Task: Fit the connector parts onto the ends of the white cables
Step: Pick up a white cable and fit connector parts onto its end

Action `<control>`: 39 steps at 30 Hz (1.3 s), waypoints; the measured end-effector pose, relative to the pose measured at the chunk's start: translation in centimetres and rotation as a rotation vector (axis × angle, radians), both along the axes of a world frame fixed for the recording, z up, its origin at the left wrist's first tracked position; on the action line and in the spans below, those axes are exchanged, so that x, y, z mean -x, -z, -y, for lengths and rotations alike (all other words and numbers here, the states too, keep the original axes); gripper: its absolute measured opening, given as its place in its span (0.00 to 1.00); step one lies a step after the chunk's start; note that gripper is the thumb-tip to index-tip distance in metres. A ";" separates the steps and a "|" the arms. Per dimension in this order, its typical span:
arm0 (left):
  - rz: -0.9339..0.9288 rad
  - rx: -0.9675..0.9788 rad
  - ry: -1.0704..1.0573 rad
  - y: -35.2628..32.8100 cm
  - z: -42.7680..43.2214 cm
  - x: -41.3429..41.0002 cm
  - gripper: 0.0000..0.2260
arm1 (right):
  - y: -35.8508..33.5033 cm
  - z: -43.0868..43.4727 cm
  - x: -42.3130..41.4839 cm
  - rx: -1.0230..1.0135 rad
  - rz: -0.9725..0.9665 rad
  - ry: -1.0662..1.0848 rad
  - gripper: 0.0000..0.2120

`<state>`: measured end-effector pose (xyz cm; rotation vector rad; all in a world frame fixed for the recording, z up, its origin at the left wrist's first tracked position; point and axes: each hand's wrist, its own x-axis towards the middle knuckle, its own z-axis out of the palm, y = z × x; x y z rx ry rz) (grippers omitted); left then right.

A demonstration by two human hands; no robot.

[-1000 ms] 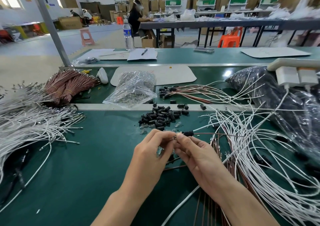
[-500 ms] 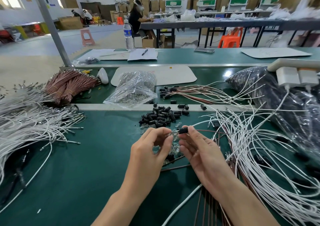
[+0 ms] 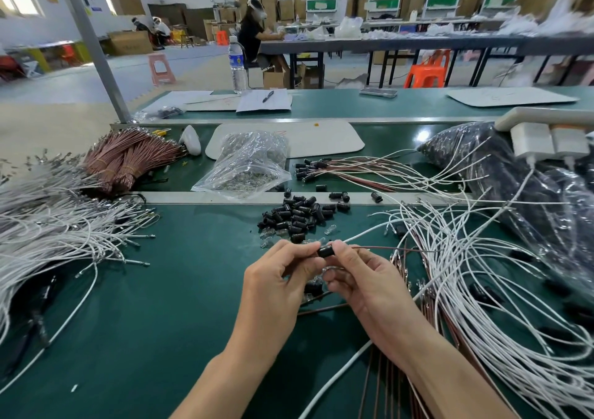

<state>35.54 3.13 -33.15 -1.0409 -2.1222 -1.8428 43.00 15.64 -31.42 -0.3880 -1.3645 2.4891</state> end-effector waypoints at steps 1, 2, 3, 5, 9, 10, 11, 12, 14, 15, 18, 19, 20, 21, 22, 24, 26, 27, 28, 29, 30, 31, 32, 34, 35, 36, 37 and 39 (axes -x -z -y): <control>0.014 0.004 0.004 0.0 0.0 0.0 0.09 | -0.1 0.0 0.0 -0.008 0.002 0.000 0.09; 0.017 0.016 0.004 0.0 0.0 0.1 0.08 | -0.2 0.0 0.0 -0.018 0.001 0.007 0.09; 0.014 0.032 0.004 0.0 0.0 0.1 0.08 | -0.3 0.0 0.0 -0.034 -0.003 0.026 0.09; 0.019 0.060 0.013 0.0 0.0 0.1 0.10 | -0.3 -0.2 -0.1 -0.065 -0.014 0.103 0.07; 0.065 0.121 0.043 0.2 -0.3 -0.4 0.05 | 0.0 0.0 -0.1 -0.161 0.002 0.187 0.07; 0.056 0.147 0.043 0.3 -0.4 -0.5 0.06 | 0.1 0.1 -0.1 -0.187 0.005 0.172 0.06; 0.042 0.169 0.045 0.3 -0.4 -0.6 0.08 | 0.1 0.4 -0.1 -0.197 0.003 0.154 0.06; 0.031 0.185 0.046 0.3 -0.3 -0.6 0.09 | 0.2 0.5 -0.1 -0.195 -0.001 0.139 0.05; 0.014 0.205 0.033 0.3 -0.2 -0.6 0.10 | 0.1 0.7 -0.1 -0.197 0.005 0.132 0.07; 0.006 0.220 0.016 0.3 0.0 -0.5 0.11 | 0.1 0.7 -0.1 -0.207 0.007 0.131 0.08; -0.037 0.302 -0.078 0.4 0.1 -0.3 0.16 | 0.1 0.6 0.0 -0.224 -0.003 0.133 0.11; -0.059 0.341 -0.106 0.4 0.1 -0.2 0.18 | 0.2 0.5 0.1 -0.222 -0.006 0.136 0.12; -0.080 0.381 -0.128 0.4 0.1 -0.2 0.19 | 0.2 0.6 0.1 -0.222 -0.008 0.135 0.12; -0.103 0.419 -0.147 0.3 0.0 -0.3 0.20 | 0.2 0.6 0.1 -0.223 -0.011 0.131 0.13; -0.126 0.453 -0.167 0.3 0.0 -0.3 0.20 | 0.3 0.6 0.1 -0.226 -0.013 0.125 0.13; -0.147 0.496 -0.186 0.2 0.0 -0.4 0.19 | 0.3 0.6 0.0 -0.228 -0.020 0.107 0.14; -0.136 0.504 -0.173 0.1 -0.1 -0.4 0.19 | 0.4 0.5 0.0 -0.218 -0.035 0.086 0.14; -0.137 0.504 -0.168 0.1 0.0 -0.5 0.19 | 0.4 0.5 0.0 -0.210 -0.040 0.077 0.14; -0.146 0.506 -0.168 0.1 0.0 -0.5 0.19 | 0.4 0.5 0.0 -0.199 -0.043 0.066 0.14; -0.160 0.511 -0.171 0.0 0.0 -0.6 0.18 | 0.4 0.5 0.0 -0.187 -0.049 0.059 0.13; -0.171 0.519 -0.176 -0.1 0.1 -0.6 0.18 | 0.5 0.4 0.0 -0.179 -0.054 0.054 0.13; -0.175 0.526 -0.178 -0.1 0.1 -0.6 0.17 | 0.5 0.4 0.0 -0.175 -0.053 0.048 0.13; -0.174 0.532 -0.179 -0.1 0.1 -0.6 0.17 | 0.6 0.4 0.0 -0.174 -0.047 0.043 0.13; -0.167 0.526 -0.188 0.0 0.1 -0.6 0.18 | 0.6 0.3 0.0 -0.174 -0.037 0.040 0.14; -0.158 0.511 -0.191 -0.1 0.0 -0.6 0.19 | 0.6 0.3 0.1 -0.172 -0.038 0.041 0.14; -0.140 0.491 -0.191 0.0 0.0 -0.6 0.19 | 0.6 0.3 0.1 -0.168 -0.043 0.041 0.13; -0.117 0.469 -0.191 0.0 -0.1 -0.5 0.20 | 0.6 0.4 0.1 -0.165 -0.052 0.042 0.11; -0.056 0.416 -0.185 0.2 0.0 -0.3 0.19 | 0.4 0.4 0.1 -0.159 -0.066 0.055 0.08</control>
